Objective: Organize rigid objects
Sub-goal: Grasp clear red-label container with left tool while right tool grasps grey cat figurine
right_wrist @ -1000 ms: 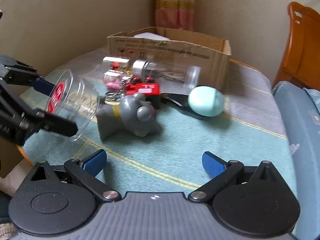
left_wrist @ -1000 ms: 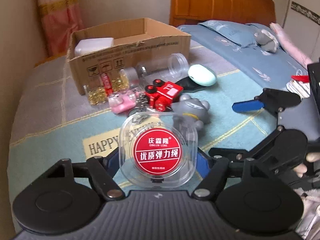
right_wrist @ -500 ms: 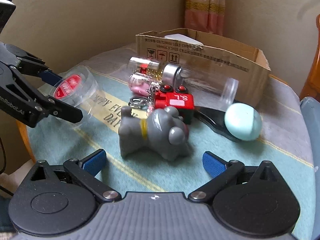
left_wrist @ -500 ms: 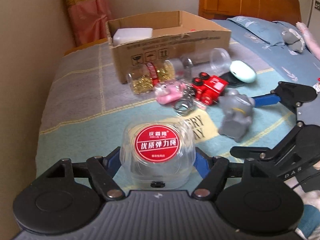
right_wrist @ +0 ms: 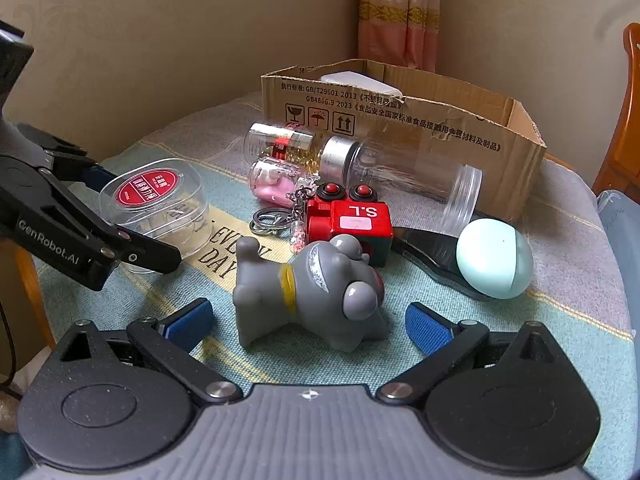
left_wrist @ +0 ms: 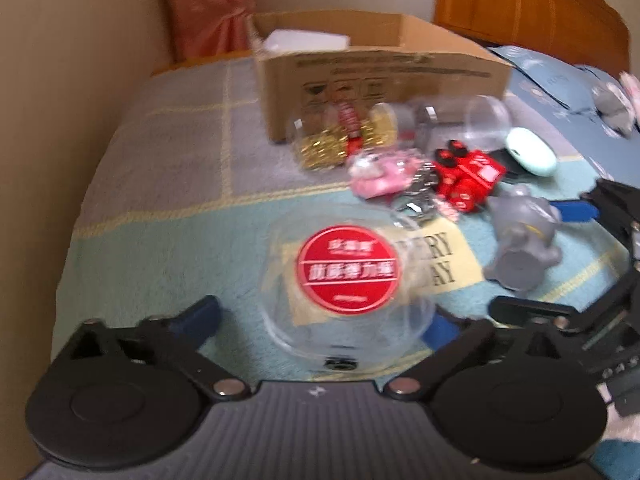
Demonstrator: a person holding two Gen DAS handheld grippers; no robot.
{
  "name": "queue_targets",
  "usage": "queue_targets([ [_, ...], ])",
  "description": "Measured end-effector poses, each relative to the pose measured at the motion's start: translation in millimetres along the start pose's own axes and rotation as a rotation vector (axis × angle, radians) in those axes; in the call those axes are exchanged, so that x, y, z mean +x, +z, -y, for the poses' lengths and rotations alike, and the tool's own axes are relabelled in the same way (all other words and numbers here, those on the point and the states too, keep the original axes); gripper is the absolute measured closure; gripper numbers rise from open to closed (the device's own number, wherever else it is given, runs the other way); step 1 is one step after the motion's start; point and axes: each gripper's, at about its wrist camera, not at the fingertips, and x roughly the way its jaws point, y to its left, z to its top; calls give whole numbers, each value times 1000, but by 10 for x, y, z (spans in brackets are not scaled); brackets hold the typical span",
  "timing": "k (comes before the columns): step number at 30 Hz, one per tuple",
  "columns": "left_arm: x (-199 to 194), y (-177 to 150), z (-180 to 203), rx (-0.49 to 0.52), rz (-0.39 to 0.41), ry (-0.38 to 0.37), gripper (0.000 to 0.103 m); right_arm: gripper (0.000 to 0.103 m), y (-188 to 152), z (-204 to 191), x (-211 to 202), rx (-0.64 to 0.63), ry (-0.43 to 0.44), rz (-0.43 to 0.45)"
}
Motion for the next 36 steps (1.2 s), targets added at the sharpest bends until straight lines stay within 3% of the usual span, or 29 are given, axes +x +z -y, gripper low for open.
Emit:
queue_targets([
  [22, -23, -64, -33, 12, 61, -7, 0, 1, 101, -75, 98, -50, 48, -20],
  [25, -13, -50, -35, 19, 58, -11, 0, 5, 106, -81, 79, -39, 33, -20],
  [30, -8, -20, -3, 26, 48, -3, 1, 23, 117, -53, 29, -10, -8, -16],
  [36, -42, 16, 113, 82, 68, 12, 3, 23, 53, 9, -68, 1, -26, -21],
])
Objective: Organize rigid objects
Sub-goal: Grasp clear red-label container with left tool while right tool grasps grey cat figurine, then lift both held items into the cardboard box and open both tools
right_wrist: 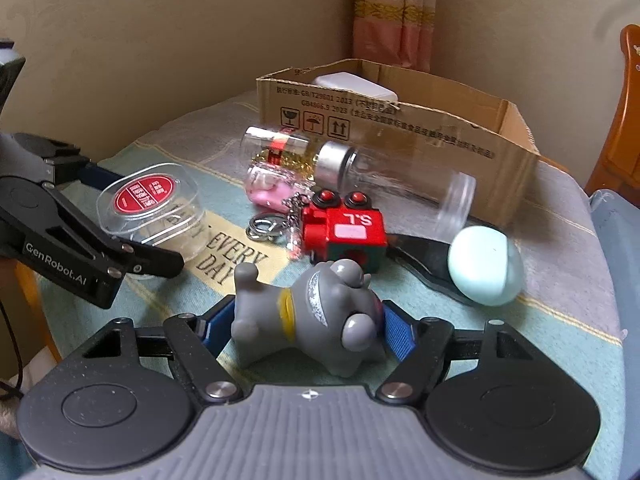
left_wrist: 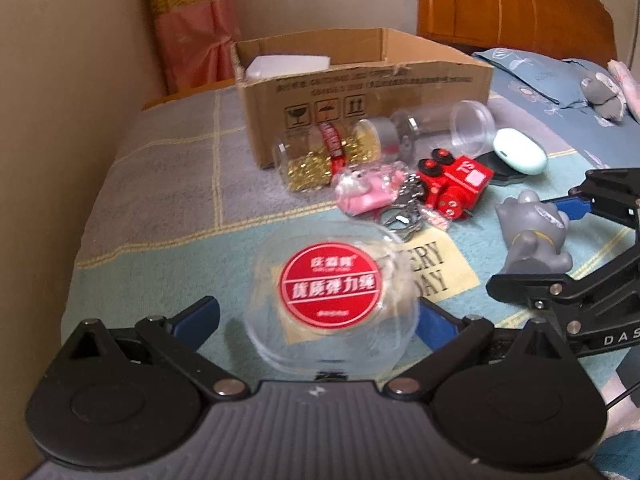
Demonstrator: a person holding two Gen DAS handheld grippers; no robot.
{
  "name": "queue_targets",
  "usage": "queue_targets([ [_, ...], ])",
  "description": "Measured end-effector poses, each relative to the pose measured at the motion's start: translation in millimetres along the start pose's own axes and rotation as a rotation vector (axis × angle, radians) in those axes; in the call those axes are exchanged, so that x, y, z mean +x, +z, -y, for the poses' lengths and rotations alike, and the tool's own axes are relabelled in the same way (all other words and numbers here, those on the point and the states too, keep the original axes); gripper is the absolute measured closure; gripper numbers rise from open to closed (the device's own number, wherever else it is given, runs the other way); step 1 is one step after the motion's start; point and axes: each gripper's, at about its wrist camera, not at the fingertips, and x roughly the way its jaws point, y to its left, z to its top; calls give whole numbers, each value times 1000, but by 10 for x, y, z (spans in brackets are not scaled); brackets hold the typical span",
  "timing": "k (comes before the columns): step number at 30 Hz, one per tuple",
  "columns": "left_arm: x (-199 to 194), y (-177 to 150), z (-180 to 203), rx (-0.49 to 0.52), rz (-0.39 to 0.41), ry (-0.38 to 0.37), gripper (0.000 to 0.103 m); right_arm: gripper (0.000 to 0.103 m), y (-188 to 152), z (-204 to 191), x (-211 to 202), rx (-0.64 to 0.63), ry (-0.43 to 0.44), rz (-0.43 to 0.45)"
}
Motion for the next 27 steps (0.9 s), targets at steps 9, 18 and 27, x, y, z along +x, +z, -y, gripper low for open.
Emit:
queue_targets([
  [9, -26, 71, 1, -35, 6, -44, 15, 23, -46, 55, -77, 4, -9, -11],
  [18, 27, 100, -16, -57, -18, -51, 27, 22, 0, 78, -61, -3, 6, -35],
  [27, 39, 150, -66, -57, -45, -75, 29, 24, 56, 81, -84, -16, 25, -71],
])
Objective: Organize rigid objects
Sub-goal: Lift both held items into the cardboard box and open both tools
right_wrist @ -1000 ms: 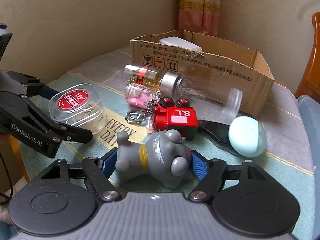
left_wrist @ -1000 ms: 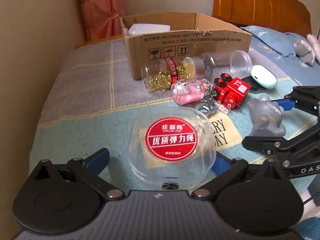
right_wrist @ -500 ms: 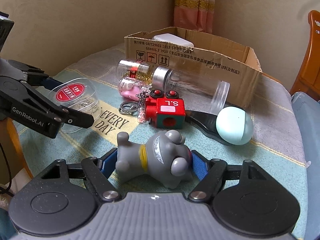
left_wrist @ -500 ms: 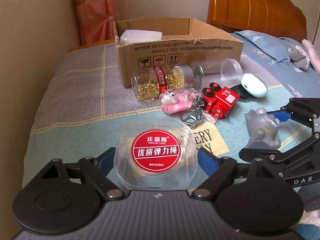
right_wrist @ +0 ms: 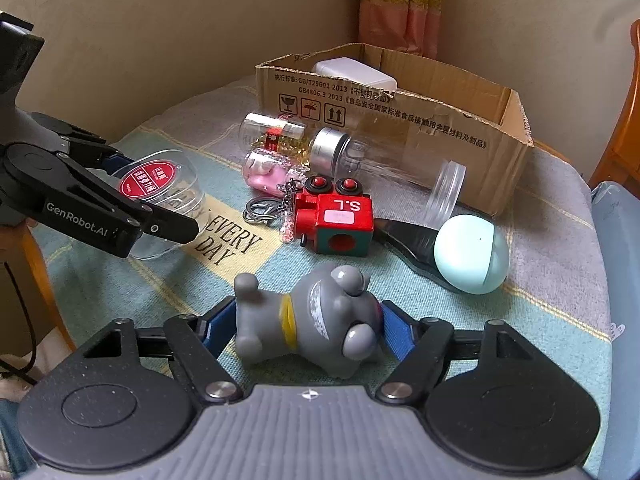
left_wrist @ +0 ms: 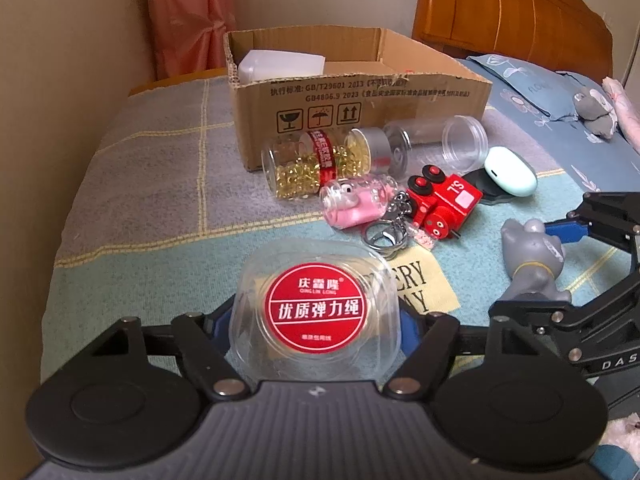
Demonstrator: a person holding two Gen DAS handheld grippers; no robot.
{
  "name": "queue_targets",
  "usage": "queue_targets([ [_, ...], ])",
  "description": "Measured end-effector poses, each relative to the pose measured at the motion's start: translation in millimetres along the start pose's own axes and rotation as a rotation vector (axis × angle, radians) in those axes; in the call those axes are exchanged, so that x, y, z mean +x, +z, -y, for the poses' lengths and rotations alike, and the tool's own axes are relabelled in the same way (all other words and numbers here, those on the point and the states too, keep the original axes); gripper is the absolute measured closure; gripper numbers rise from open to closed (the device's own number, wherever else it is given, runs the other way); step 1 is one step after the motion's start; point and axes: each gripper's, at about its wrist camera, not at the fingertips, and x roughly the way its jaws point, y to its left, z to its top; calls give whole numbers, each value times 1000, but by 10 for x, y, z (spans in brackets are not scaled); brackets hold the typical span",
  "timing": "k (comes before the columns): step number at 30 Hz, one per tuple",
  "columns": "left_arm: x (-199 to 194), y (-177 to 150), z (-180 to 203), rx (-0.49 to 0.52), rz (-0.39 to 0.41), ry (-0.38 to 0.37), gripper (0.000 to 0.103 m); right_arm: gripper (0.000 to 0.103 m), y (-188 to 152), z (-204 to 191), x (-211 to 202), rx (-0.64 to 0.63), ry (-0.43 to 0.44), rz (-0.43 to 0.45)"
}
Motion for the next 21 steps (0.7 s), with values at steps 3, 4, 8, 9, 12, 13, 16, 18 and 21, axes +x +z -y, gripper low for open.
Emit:
queue_targets([
  [3, -19, 33, -5, 6, -10, -20, 29, 24, 24, 5, -32, -9, -3, -2],
  [4, -34, 50, 3, 15, -12, -24, 29, 24, 37, 12, -46, -10, -4, -1],
  [8, -104, 139, 25, 47, -9, -36, 29, 24, 83, 37, -118, -17, 0, 5],
  [9, -122, 169, 27, 54, -9, -42, 29, 24, 98, 45, -133, -19, 1, 5],
  [12, -179, 248, 34, 69, -2, -53, 29, 25, 155, 73, -181, -29, 2, 8],
  [13, -199, 284, 36, 74, 3, -55, 29, 25, 177, 86, -197, -31, 0, 11],
  [16, -237, 367, 51, 90, 20, -56, 29, 25, 236, 130, -243, -38, 0, 22],
  [18, -250, 414, 73, 104, 26, -58, 29, 25, 263, 150, -258, -38, -5, 26],
  [21, -261, 511, 103, 128, 32, -62, 29, 25, 300, 182, -298, -39, -5, 39],
])
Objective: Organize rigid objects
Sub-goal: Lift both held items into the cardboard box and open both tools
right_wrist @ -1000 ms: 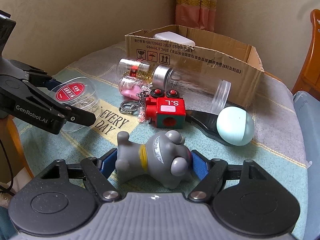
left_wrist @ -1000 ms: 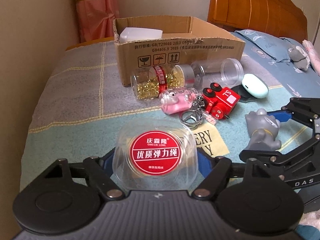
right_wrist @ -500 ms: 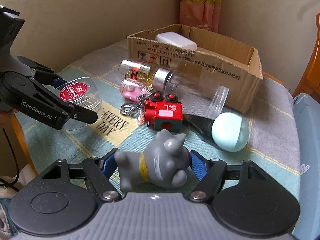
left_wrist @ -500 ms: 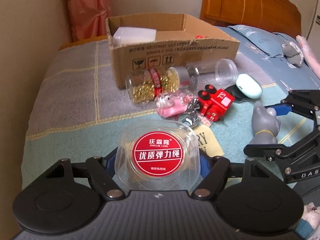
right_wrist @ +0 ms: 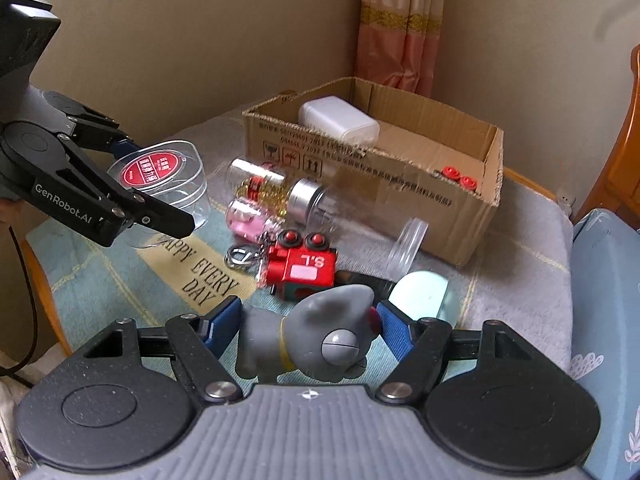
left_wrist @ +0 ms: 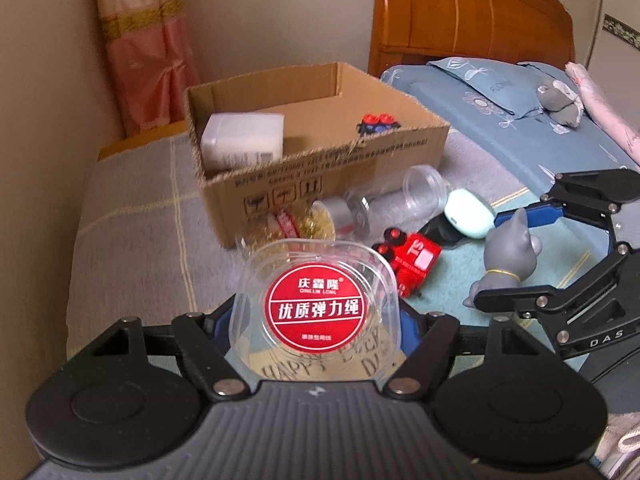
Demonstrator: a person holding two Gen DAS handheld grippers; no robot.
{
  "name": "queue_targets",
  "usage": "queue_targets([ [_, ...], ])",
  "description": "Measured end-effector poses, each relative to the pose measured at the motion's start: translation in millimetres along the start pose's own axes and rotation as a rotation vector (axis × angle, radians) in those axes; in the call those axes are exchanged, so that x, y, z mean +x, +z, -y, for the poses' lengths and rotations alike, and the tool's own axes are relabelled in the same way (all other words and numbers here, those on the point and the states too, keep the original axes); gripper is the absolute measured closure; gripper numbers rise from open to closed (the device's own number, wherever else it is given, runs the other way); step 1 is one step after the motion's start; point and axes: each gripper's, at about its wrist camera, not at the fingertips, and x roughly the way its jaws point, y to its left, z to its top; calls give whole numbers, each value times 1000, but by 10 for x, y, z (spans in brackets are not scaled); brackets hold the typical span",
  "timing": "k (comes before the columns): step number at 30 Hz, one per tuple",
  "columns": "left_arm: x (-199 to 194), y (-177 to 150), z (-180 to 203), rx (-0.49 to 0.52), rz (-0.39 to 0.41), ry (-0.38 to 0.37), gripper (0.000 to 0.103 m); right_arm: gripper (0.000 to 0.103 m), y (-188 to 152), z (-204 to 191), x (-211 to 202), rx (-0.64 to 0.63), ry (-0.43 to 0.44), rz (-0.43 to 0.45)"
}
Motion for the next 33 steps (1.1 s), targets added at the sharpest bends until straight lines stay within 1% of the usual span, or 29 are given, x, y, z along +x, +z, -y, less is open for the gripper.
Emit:
queue_targets([
  [5, 14, 232, -14, 23, 10, -7, 29, 25, 130, 89, -79, -2, -8, 38],
  [8, 4, 393, -36, 34, 30, -8, 29, 25, 262, 156, -118, -11, -16, 68],
  [13, -8, 758, -43, 85, 72, 7, 29, 25, 536, 312, -153, -8, -28, 116],
  [17, 44, 1065, -51, 129, 84, 10, 29, 25, 776, 485, -117, 12, -38, 138],
  [20, 151, 1285, -64, 156, 74, 19, 29, 25, 936, 613, -65, 30, -40, 133],
  [24, 372, 1561, -147, 145, 41, 8, 29, 25, 1131, 785, 51, 50, -54, 112],
  [26, 518, 1692, -196, 143, 19, 16, 29, 25, 1233, 894, 132, 75, -56, 98],
  [29, 671, 1818, -287, 137, 4, 40, 29, 25, 1355, 1017, 234, 97, -73, 83],
  [33, 874, 1972, -399, 108, -18, 46, 29, 25, 1480, 1159, 375, 137, -75, 76],
])
